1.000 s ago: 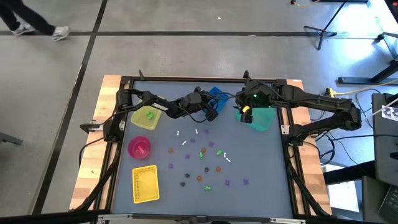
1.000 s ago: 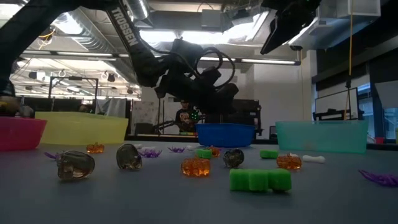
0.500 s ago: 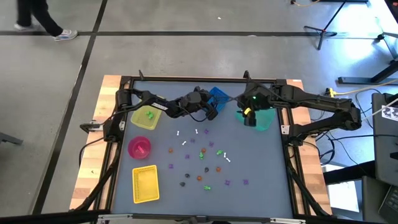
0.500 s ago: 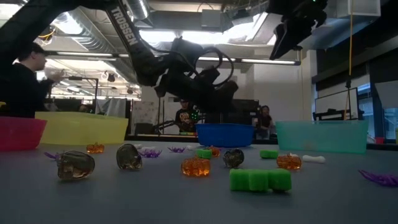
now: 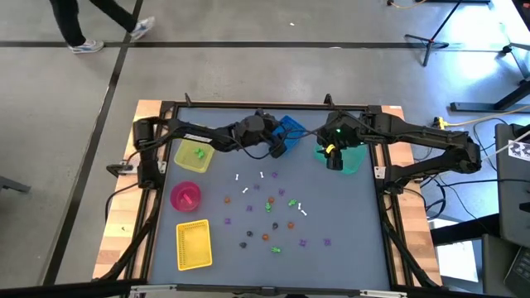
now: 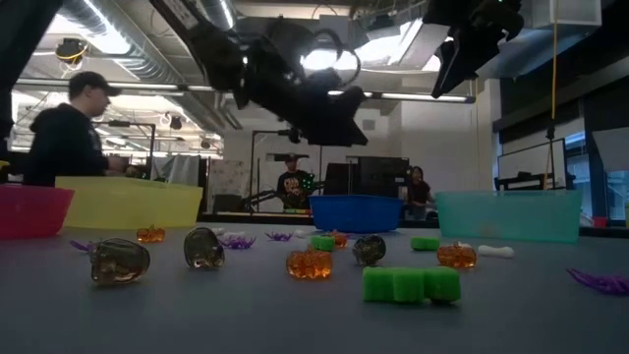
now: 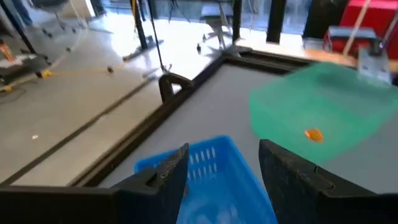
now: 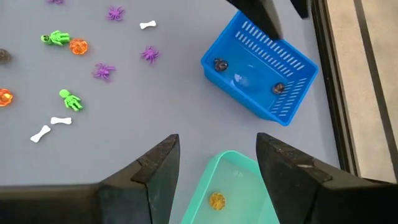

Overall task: Sort Halloween decoration
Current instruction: Put the orange pumpkin toy into the green bin

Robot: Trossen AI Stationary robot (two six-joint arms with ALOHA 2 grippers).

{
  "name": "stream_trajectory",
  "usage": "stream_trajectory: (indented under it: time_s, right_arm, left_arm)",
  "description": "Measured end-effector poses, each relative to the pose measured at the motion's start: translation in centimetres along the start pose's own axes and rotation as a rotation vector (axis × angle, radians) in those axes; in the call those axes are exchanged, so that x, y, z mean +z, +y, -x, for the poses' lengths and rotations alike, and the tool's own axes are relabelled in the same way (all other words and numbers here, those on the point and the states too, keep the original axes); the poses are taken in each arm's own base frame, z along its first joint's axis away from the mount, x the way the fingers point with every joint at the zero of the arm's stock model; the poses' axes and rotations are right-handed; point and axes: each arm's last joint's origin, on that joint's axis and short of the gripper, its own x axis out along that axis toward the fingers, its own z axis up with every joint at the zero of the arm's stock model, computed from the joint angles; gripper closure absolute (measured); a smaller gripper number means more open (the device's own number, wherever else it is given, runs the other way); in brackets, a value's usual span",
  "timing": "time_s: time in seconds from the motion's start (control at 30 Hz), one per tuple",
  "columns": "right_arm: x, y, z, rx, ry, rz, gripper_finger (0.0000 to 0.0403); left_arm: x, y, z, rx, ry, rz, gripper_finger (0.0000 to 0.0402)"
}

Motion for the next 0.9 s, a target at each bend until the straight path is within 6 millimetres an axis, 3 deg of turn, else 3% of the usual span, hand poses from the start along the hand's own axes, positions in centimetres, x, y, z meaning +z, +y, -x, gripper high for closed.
stream_trajectory:
  time_s: [0.5,0.73,0.9]
  right_arm:
    - [0.2,0.1,-0.3,0.037,-0.039,-0.005,0.0191]
    - [0.0,0.7,-2.9,0.139,-0.160,0.000,0.0191]
    - [-0.2,1.4,-5.4,0.241,-0.283,0.013,0.0191]
  left_arm:
    - [3.4,-2.6,7.2,-0.119,0.178,-0.091,0.0221]
    - [5.3,-3.7,12.6,-0.192,0.228,-0.114,0.0221]
    - [5.3,-4.6,16.4,-0.229,0.336,-0.080,0.0221]
